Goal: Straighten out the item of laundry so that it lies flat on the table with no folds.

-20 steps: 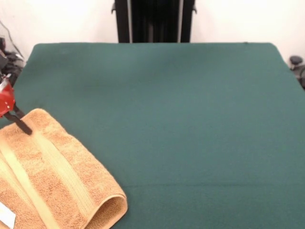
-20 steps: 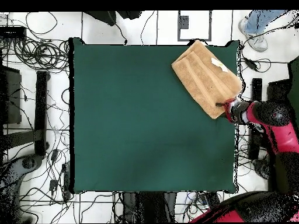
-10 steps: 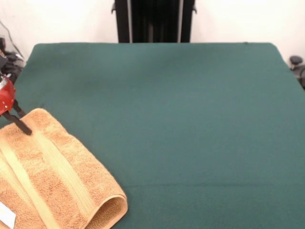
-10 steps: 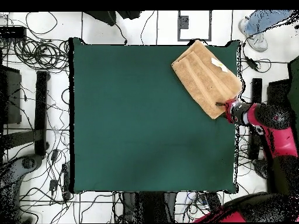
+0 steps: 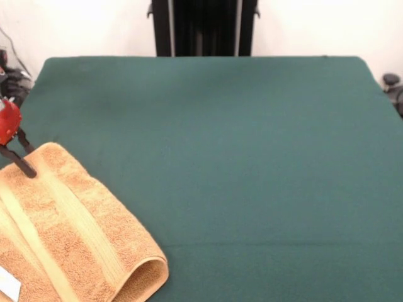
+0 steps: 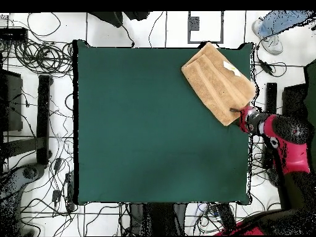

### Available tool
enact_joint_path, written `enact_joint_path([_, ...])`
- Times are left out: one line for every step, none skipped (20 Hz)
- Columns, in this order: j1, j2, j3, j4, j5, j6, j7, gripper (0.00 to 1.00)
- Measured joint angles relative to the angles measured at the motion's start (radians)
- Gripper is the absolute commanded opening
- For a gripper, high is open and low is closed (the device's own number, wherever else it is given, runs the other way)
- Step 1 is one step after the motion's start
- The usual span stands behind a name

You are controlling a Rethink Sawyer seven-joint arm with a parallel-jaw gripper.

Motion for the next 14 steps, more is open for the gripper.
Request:
enact_joint_path([-0.001, -0.002, 0.0, 0.007, 0.006, -0.006, 0.0, 1.0])
enact_joint_path([-0.001, -0.004, 0.0, 0.015, 0.013, -0.014, 0.0, 1.0])
enact_joint_path([-0.002, -0.007, 0.0, 0.024, 0.021, -0.022, 0.0, 1.0])
enact_joint_path([-0.002, -0.009, 0.0, 0.032, 0.028, -0.031, 0.0, 1.0])
enact_joint_path([-0.003, -0.014, 0.0, 0.047, 0.041, -0.047, 0.0, 1.0])
enact_joint_path([-0.004, -0.017, 0.0, 0.055, 0.049, -0.056, 0.0, 1.0])
enact_joint_path([-0.005, -0.018, 0.0, 0.061, 0.054, -0.061, 0.0, 1.0])
enact_joint_path([-0.005, -0.02, 0.0, 0.066, 0.059, -0.066, 0.0, 1.0])
enact_joint_path([-0.008, -0.025, 0.001, 0.082, 0.075, -0.08, 0.0, 1.0])
enact_joint_path([-0.009, -0.027, 0.002, 0.092, 0.085, -0.09, 0.0, 1.0])
enact_joint_path([-0.012, -0.031, 0.005, 0.105, 0.097, -0.102, 0.0, 1.0])
enact_joint_path([-0.016, -0.033, 0.008, 0.116, 0.108, -0.111, 0.0, 1.0])
enact_joint_path([-0.018, -0.035, 0.01, 0.123, 0.115, -0.118, 0.0, 1.0])
enact_joint_path([-0.022, -0.037, 0.014, 0.134, 0.127, -0.128, 0.0, 1.0])
